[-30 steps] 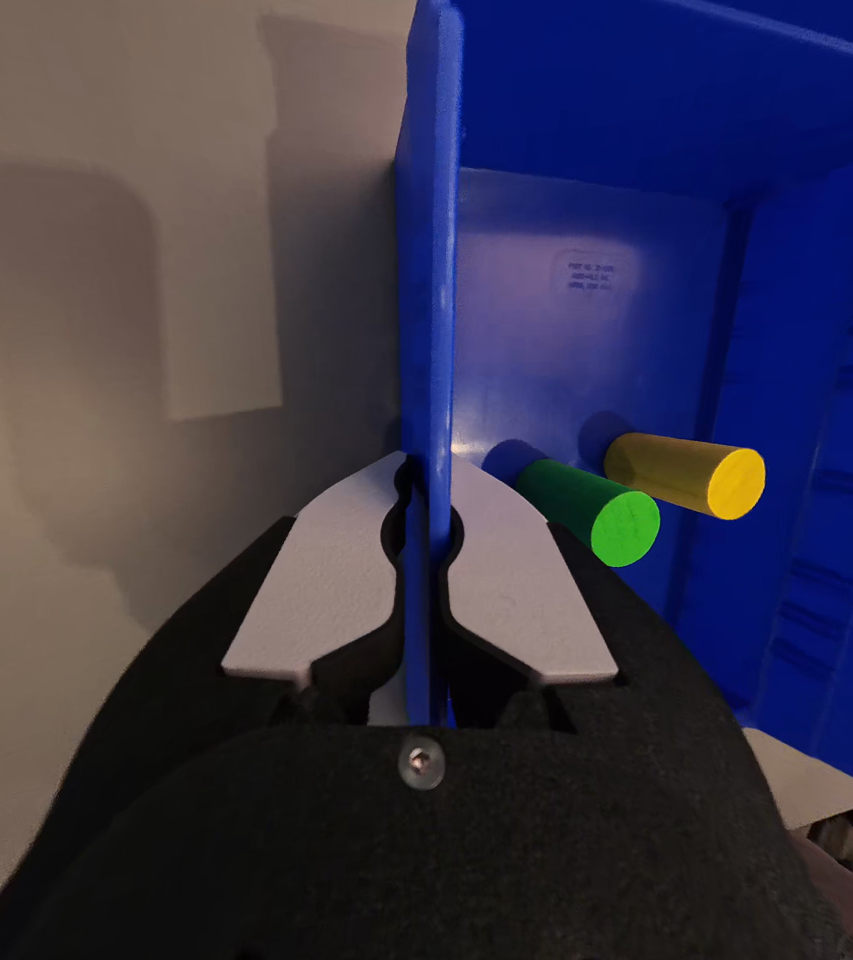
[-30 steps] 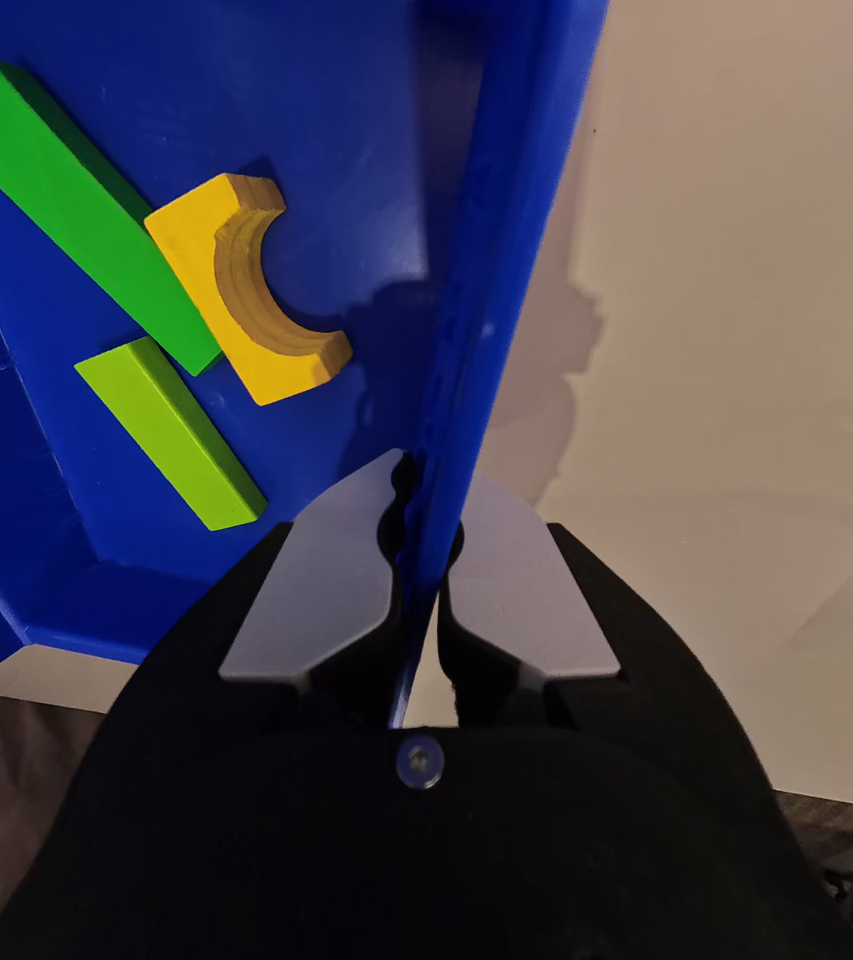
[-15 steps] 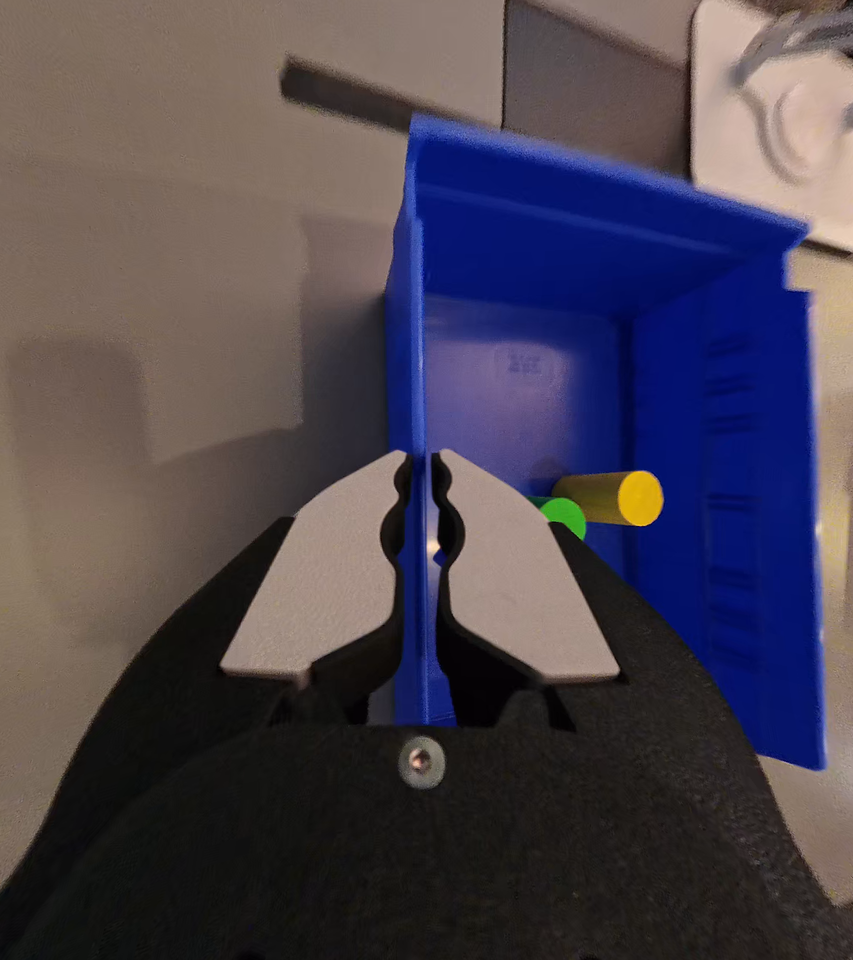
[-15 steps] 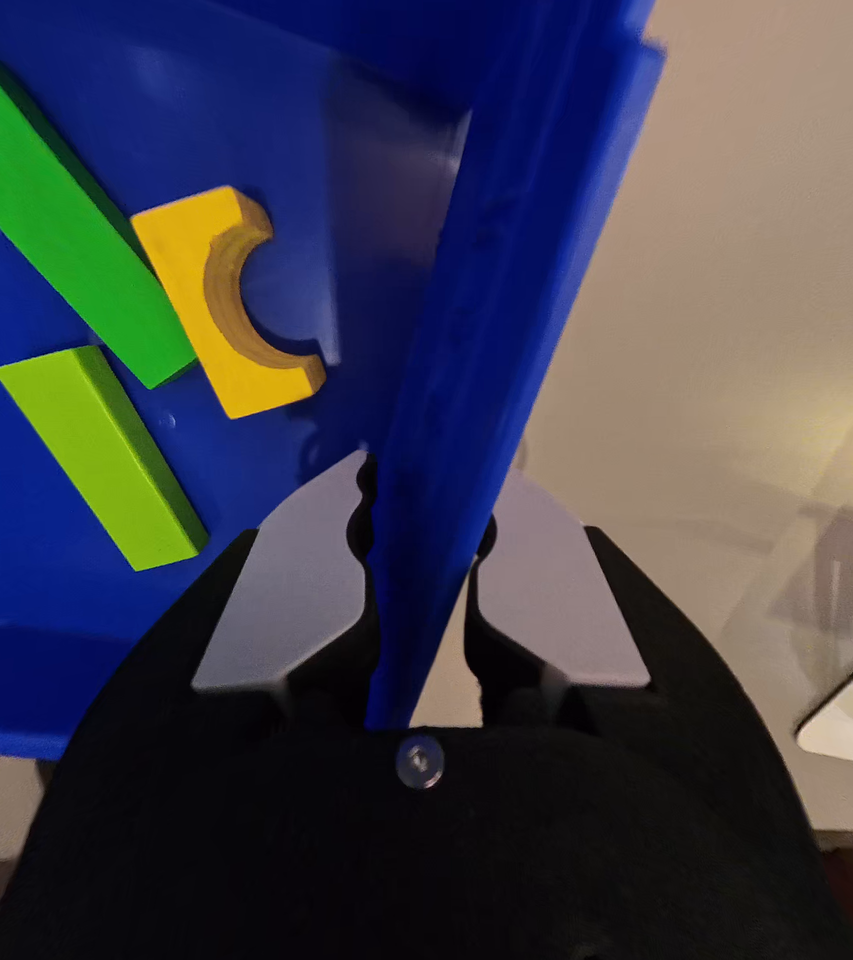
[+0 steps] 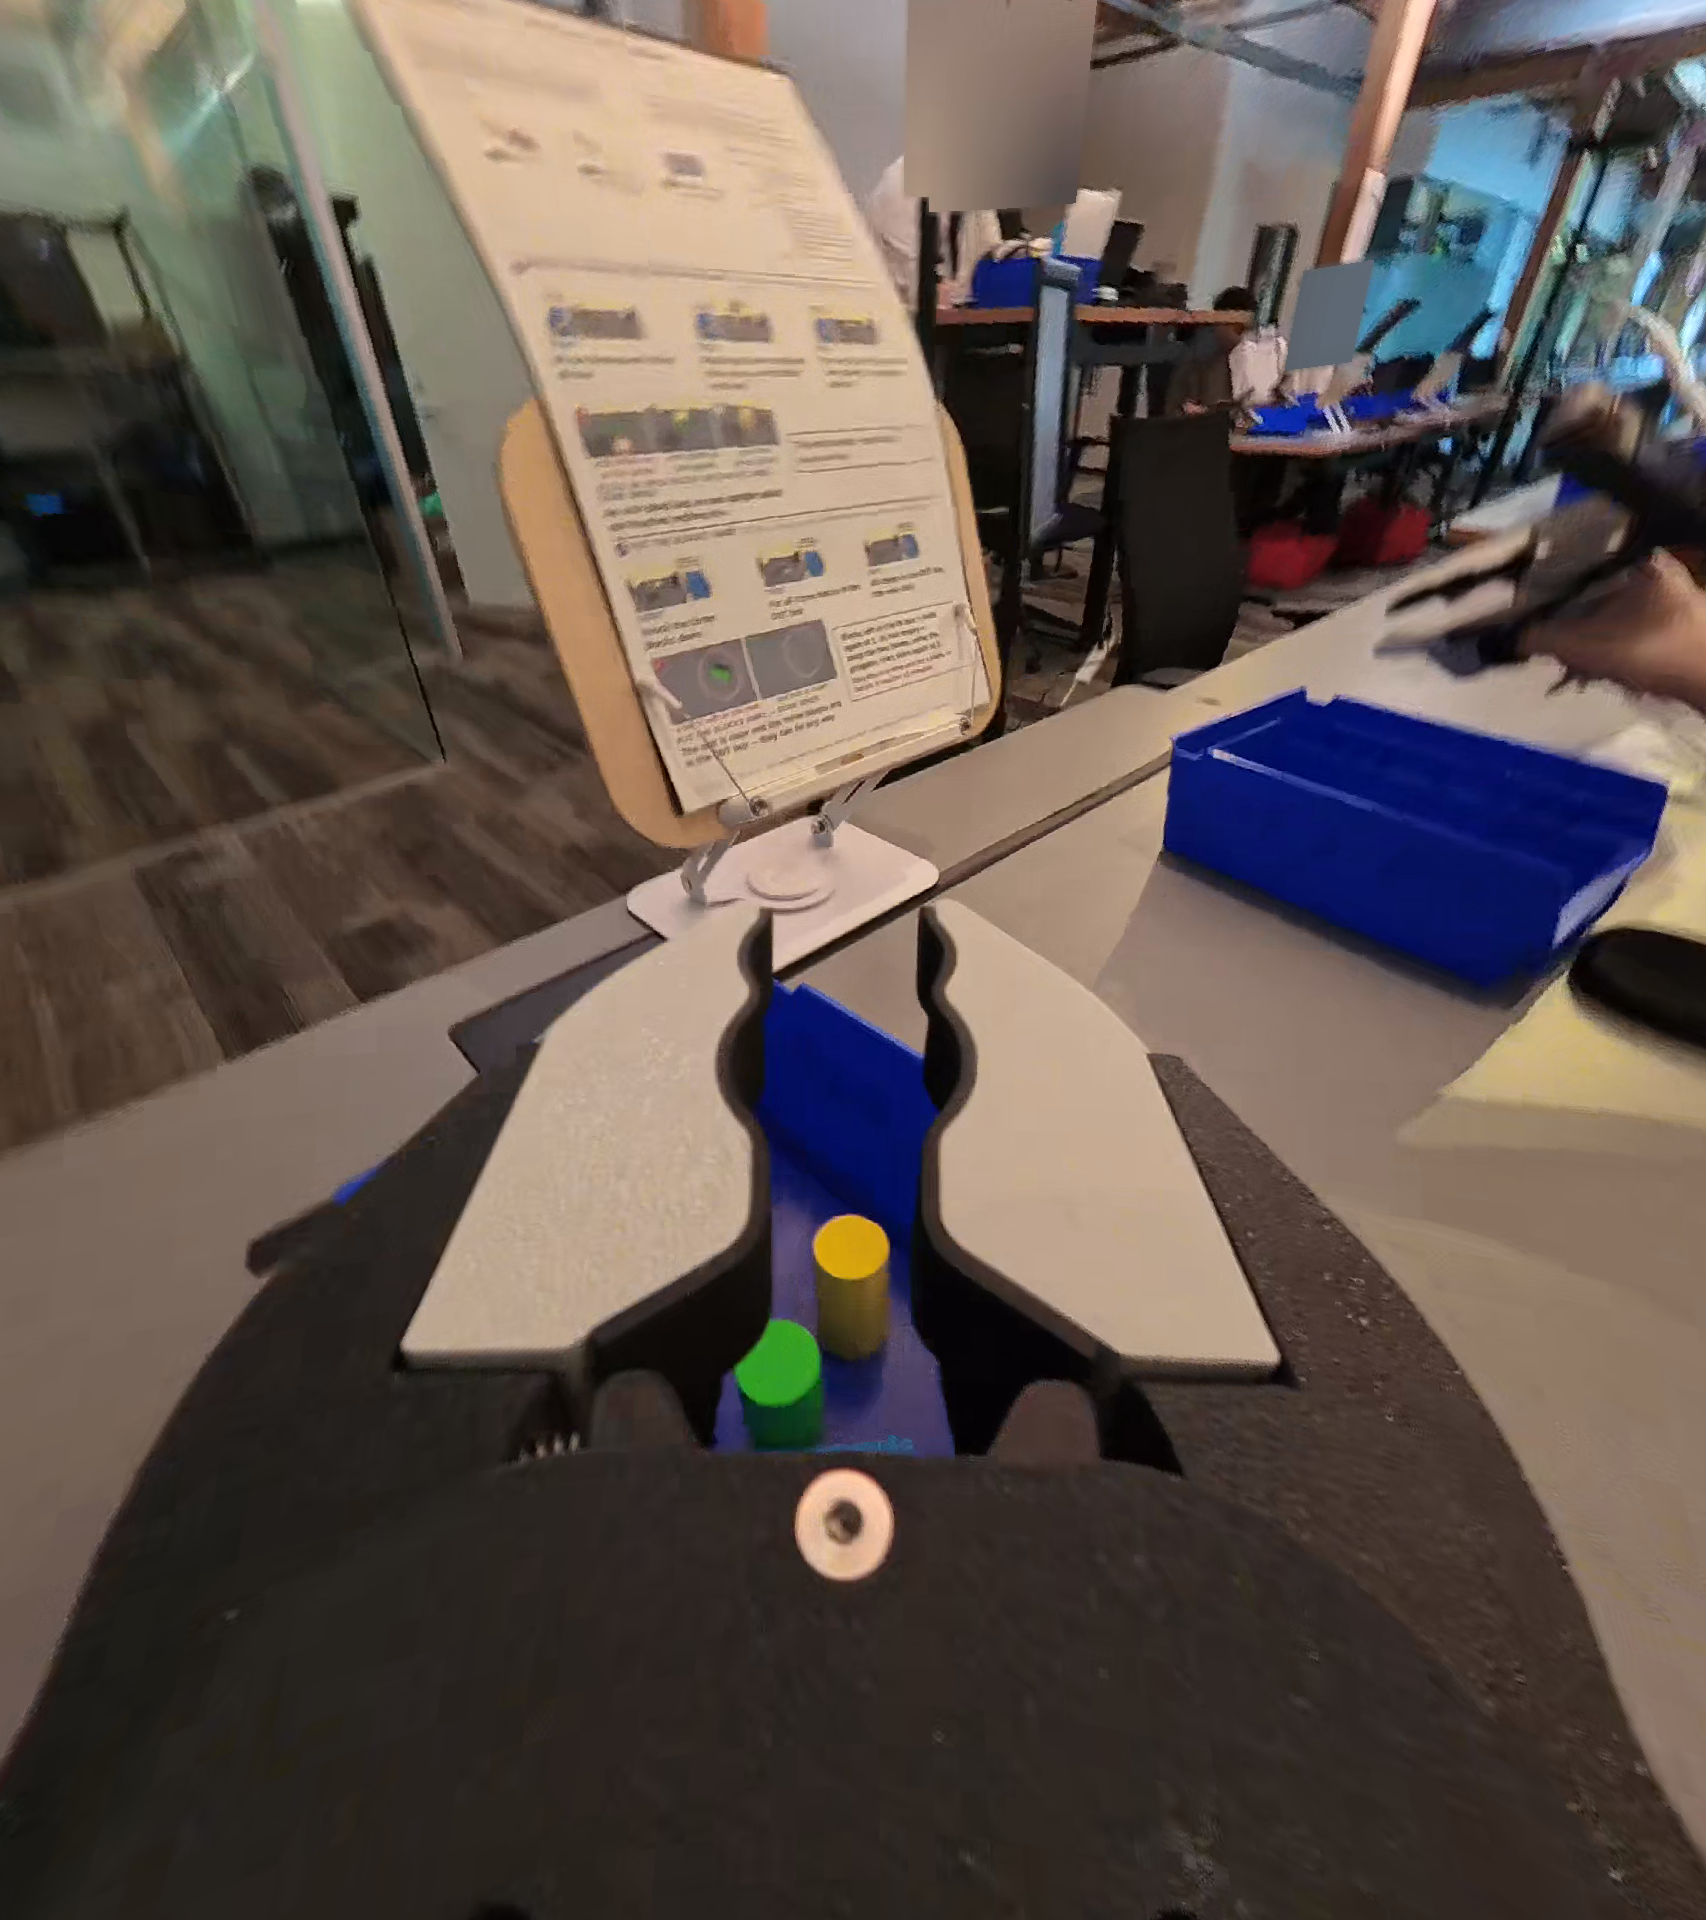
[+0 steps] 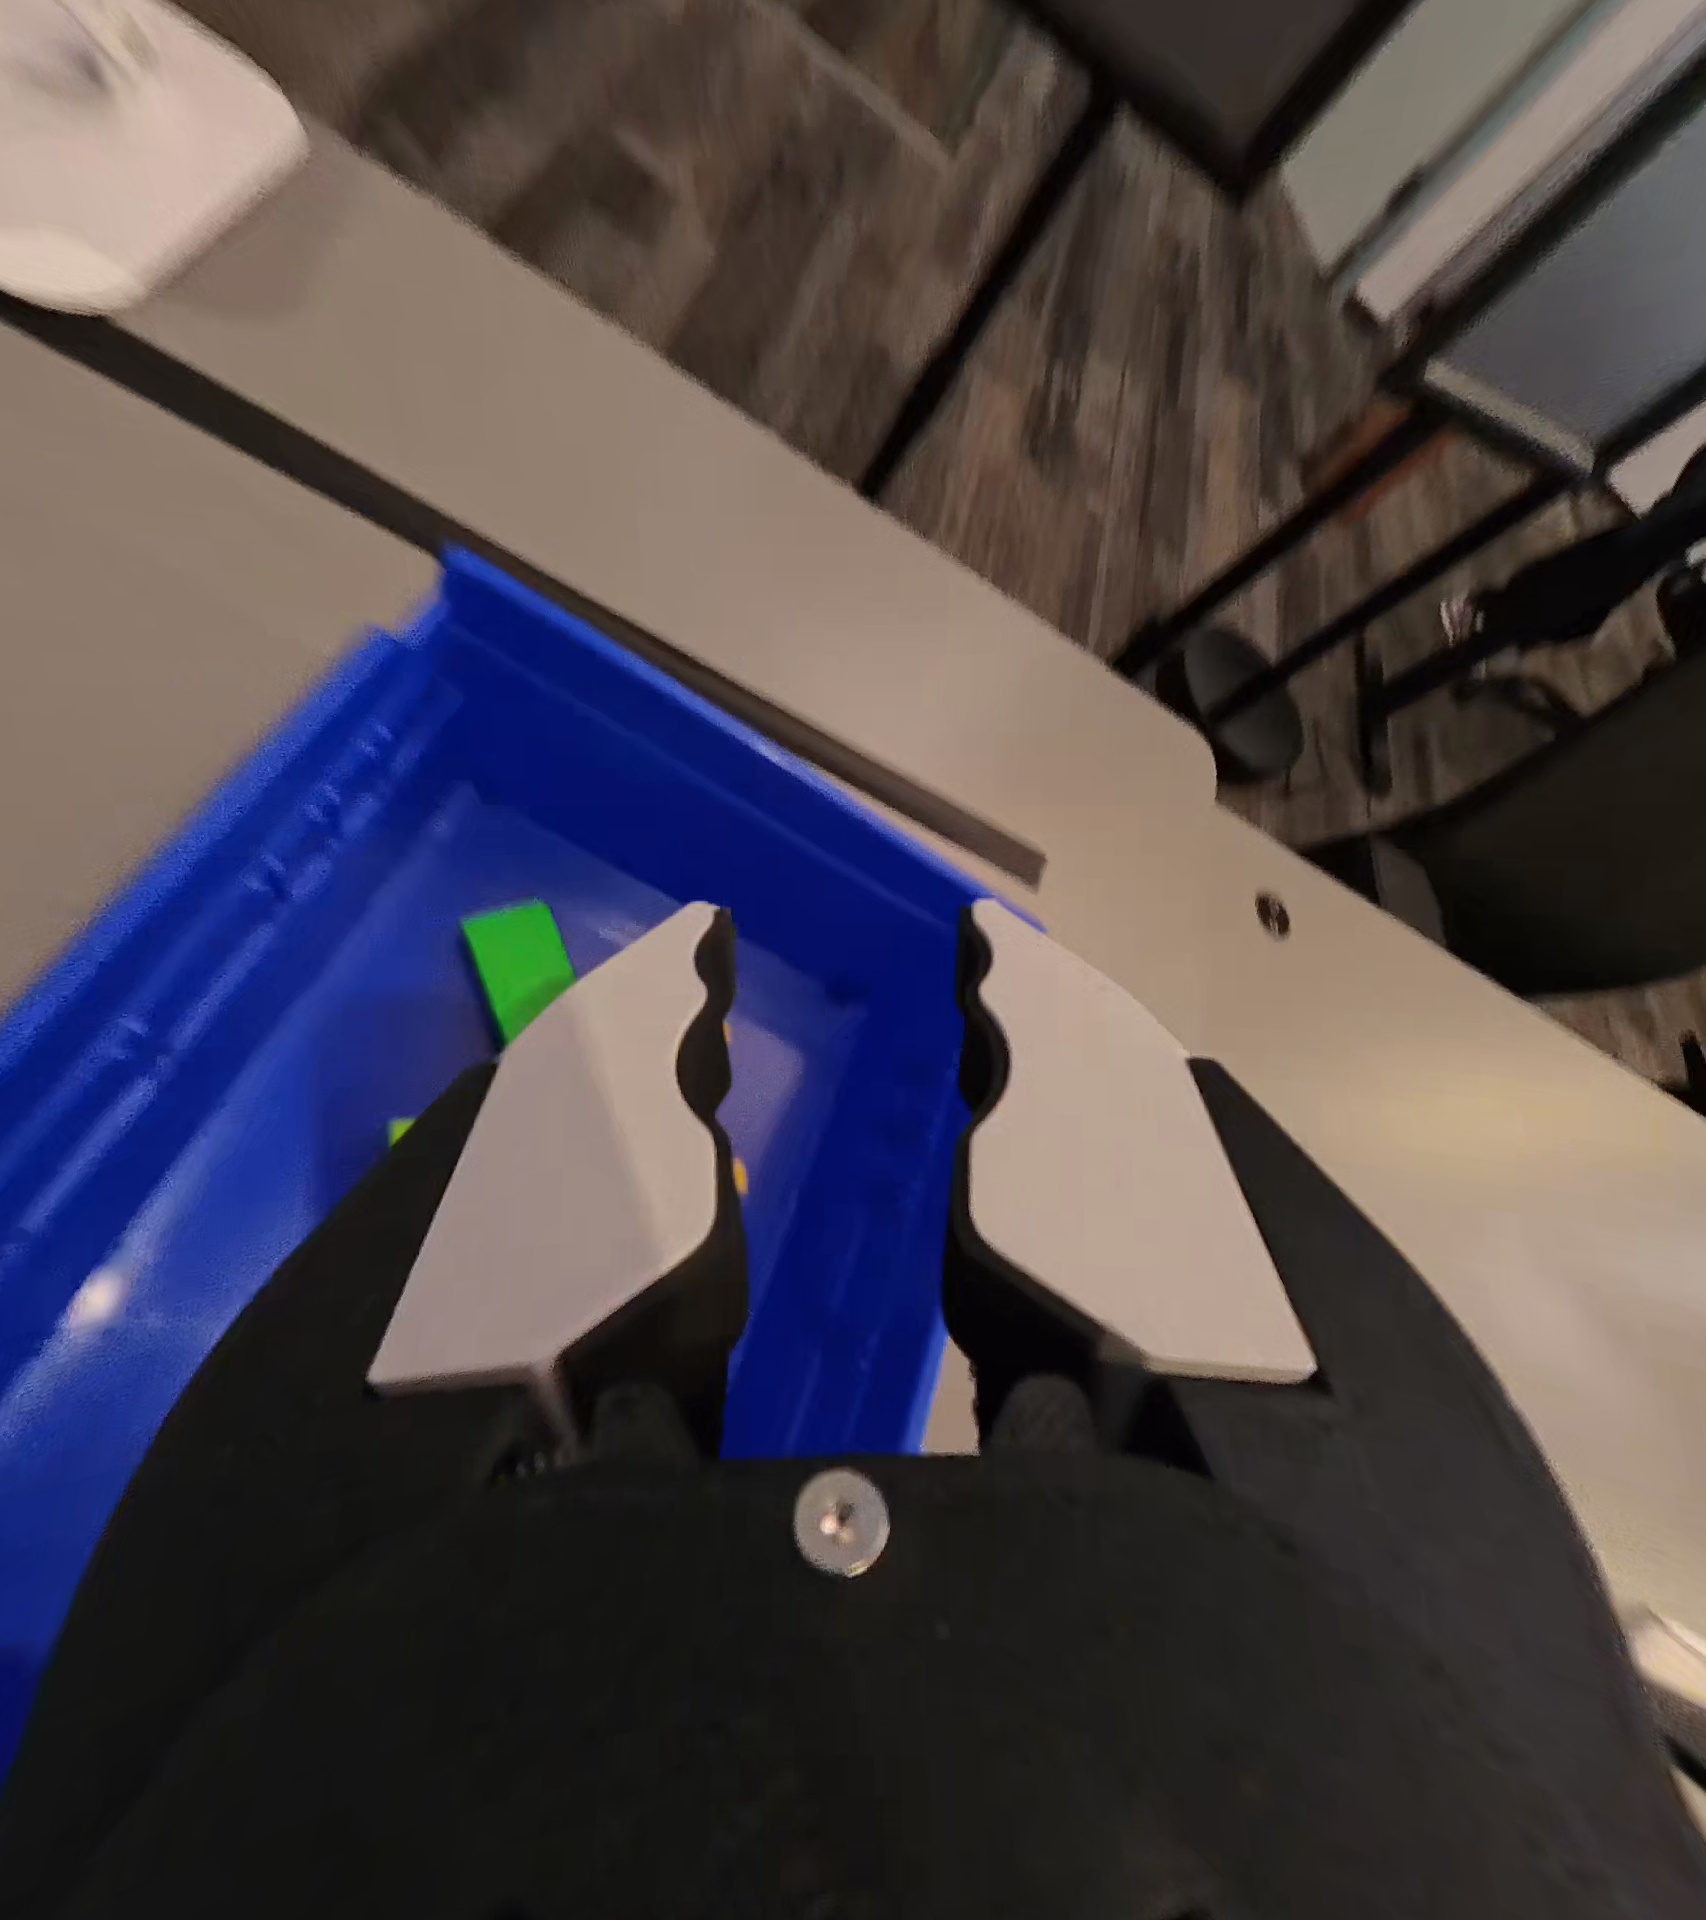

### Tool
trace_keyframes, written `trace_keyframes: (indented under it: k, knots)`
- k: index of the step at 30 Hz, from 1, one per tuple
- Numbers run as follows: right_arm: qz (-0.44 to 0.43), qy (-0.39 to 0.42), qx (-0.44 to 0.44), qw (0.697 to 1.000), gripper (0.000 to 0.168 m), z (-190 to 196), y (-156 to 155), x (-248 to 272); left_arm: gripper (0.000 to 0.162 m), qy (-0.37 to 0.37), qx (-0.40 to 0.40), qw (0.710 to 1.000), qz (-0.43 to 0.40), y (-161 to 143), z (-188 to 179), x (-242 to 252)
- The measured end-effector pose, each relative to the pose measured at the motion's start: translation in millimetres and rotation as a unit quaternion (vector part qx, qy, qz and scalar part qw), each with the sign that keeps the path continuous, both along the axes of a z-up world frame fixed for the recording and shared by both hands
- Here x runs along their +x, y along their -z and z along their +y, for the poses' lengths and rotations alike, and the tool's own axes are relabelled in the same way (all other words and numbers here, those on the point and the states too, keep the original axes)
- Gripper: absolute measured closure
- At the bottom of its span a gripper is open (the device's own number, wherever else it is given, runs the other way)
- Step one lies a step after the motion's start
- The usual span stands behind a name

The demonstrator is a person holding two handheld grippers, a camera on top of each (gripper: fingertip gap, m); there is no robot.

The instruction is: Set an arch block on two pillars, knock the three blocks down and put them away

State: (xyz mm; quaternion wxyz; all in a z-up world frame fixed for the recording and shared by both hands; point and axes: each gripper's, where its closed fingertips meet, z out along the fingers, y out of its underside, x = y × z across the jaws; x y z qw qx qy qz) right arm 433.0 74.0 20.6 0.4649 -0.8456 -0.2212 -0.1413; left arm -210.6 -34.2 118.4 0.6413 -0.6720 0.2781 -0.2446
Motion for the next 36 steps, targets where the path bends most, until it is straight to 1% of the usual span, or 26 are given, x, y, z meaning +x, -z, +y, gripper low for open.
trace_keyframes:
  k: [1, 2, 3, 4, 5, 6, 7, 8, 9, 10, 11, 12, 13, 15, 18, 21, 23, 27, 31, 34, 36]
  knots:
    - [0.016, -0.017, 0.02, 1.0, 0.125, 0.7, -7.0, -11.4, 0.136, 0.002, 0.013, 1.0, 0.022, 5.3, 1.4, 6.5]
    - [0.039, -0.037, 0.039, 0.998, 0.124, 1.3, -13.8, -23.4, 0.135, 0.007, 0.008, 0.999, 0.053, 15.2, 3.8, 13.6]
    - [0.073, -0.061, 0.053, 0.994, 0.121, 1.2, -20.5, -37.3, 0.133, 0.017, -0.014, 0.995, 0.095, 29.9, 5.6, 21.5]
    - [0.122, -0.094, 0.062, 0.986, 0.12, -0.4, -27.6, -55.0, 0.128, 0.024, -0.04, 0.99, 0.136, 45.7, 7.7, 28.3]
    - [0.199, -0.144, 0.068, 0.967, 0.118, -5.3, -39.2, -78.9, 0.127, 0.026, -0.06, 0.982, 0.178, 60.6, 11.2, 33.7]
    - [0.292, -0.209, 0.075, 0.93, 0.115, -15.9, -58.7, -106.1, 0.128, 0.022, -0.072, 0.973, 0.219, 73.6, 16.0, 37.4]
    - [0.376, -0.281, 0.089, 0.879, 0.114, -31.5, -84.1, -128.5, 0.127, 0.012, -0.079, 0.964, 0.253, 84.0, 22.5, 39.6]
    - [0.437, -0.339, 0.116, 0.825, 0.114, -47.1, -111.2, -141.7, 0.126, -0.001, -0.086, 0.956, 0.279, 92.9, 29.5, 40.9]
    - [0.471, -0.38, 0.146, 0.783, 0.115, -60.1, -133.0, -147.8, 0.126, -0.003, -0.104, 0.947, 0.304, 104.5, 33.1, 42.9]
    - [0.482, -0.407, 0.177, 0.755, 0.114, -70.0, -148.7, -150.5, 0.126, 0.002, -0.127, 0.935, 0.331, 117.5, 34.3, 45.0]
    - [0.478, -0.427, 0.205, 0.74, 0.113, -78.0, -159.4, -152.1, 0.123, 0.003, -0.146, 0.923, 0.357, 130.2, 36.0, 45.8]
    - [0.466, -0.438, 0.227, 0.735, 0.11, -83.1, -165.2, -153.2, 0.121, -0.002, -0.164, 0.909, 0.384, 142.8, 38.9, 44.3]
    - [0.448, -0.44, 0.241, 0.74, 0.106, -84.6, -166.0, -154.2, 0.12, -0.004, -0.183, 0.894, 0.41, 155.7, 40.4, 43.3]
    - [0.409, -0.438, 0.244, 0.763, 0.1, -81.4, -157.4, -156.1, 0.119, 0.006, -0.224, 0.869, 0.442, 179.2, 41.7, 44.3]
    - [0.388, -0.44, 0.228, 0.777, 0.097, -77.1, -138.3, -156.4, 0.116, 0.001, -0.253, 0.854, 0.454, 198.2, 51.8, 46.1]
    - [0.401, -0.421, 0.22, 0.783, 0.098, -68.0, -121.8, -151.9, 0.115, 0.013, -0.27, 0.856, 0.44, 207.4, 55.1, 49.9]
    - [0.409, -0.42, 0.195, 0.786, 0.097, -62.9, -113.7, -153.4, 0.115, 0.022, -0.287, 0.853, 0.436, 213.8, 54.0, 50.3]
    - [0.415, -0.422, 0.176, 0.786, 0.098, -59.3, -102.9, -156.5, 0.116, 0.011, -0.316, 0.826, 0.466, 227.4, 54.1, 42.3]
    - [0.42, -0.417, 0.151, 0.792, 0.098, -52.6, -90.9, -157.4, 0.125, 0.01, -0.333, 0.814, 0.476, 236.5, 56.1, 42.5]
    - [0.423, -0.411, 0.133, 0.797, 0.098, -47.2, -80.8, -160.1, 0.125, 0.01, -0.327, 0.81, 0.487, 233.9, 58.5, 42.4]
    - [0.423, -0.411, 0.125, 0.798, 0.098, -46.0, -76.1, -166.2, 0.126, -0.044, -0.312, 0.801, 0.509, 215.9, 62.7, 25.7]
